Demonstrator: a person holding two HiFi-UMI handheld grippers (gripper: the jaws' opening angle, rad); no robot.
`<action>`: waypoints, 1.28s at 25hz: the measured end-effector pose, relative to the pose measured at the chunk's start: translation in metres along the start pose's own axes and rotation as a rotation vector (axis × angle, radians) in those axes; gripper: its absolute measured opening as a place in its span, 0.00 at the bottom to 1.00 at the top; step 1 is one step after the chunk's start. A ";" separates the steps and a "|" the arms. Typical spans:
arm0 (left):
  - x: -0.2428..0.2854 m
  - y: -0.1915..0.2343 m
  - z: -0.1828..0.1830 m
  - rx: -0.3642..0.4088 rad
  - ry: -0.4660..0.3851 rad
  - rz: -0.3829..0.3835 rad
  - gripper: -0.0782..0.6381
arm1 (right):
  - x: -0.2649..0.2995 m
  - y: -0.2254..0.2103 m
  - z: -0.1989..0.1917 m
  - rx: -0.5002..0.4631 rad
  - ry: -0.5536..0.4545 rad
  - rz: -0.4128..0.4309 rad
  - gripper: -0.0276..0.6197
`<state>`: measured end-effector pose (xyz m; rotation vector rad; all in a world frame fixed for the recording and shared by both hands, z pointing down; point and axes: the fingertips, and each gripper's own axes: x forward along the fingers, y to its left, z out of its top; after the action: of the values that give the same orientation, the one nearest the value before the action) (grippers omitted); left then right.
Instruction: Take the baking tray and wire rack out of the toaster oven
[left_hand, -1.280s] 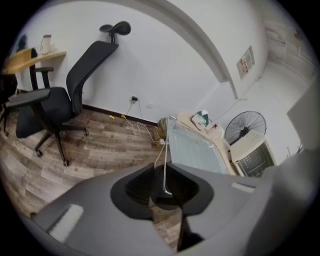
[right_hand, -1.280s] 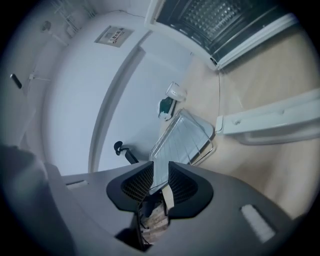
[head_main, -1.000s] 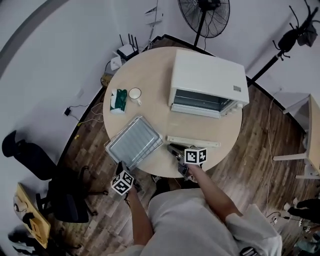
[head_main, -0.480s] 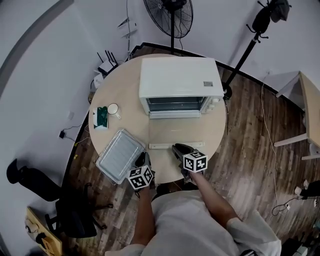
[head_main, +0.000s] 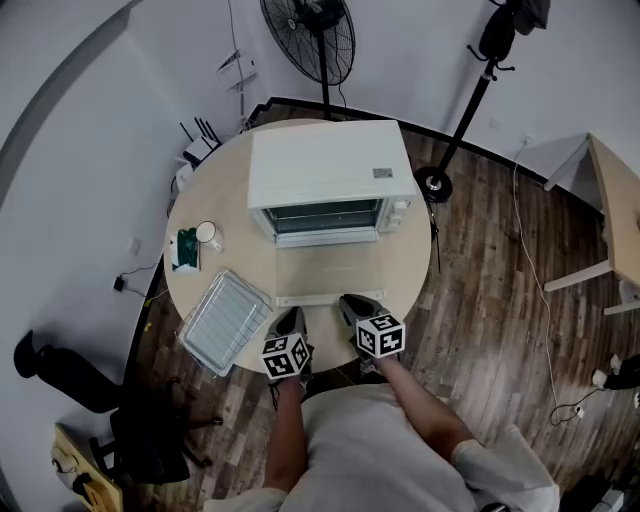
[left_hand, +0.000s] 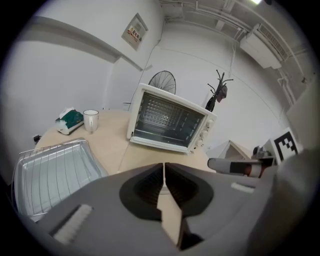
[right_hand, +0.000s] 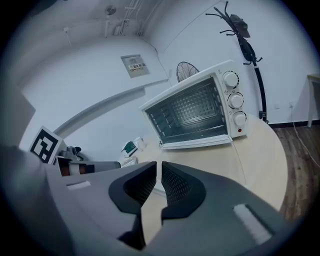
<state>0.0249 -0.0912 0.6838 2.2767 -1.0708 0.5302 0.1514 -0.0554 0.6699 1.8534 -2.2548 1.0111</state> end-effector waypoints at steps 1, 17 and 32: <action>0.001 -0.005 0.000 0.005 0.000 0.000 0.20 | -0.003 -0.004 -0.001 0.000 0.001 0.001 0.08; 0.000 -0.064 -0.028 -0.020 -0.038 -0.009 0.19 | -0.021 -0.025 -0.005 -0.074 0.042 0.153 0.04; -0.023 -0.043 -0.040 -0.093 -0.076 0.079 0.19 | -0.013 -0.015 -0.010 -0.085 0.061 0.199 0.04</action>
<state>0.0403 -0.0305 0.6875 2.1964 -1.2016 0.4189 0.1645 -0.0404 0.6787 1.5685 -2.4427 0.9642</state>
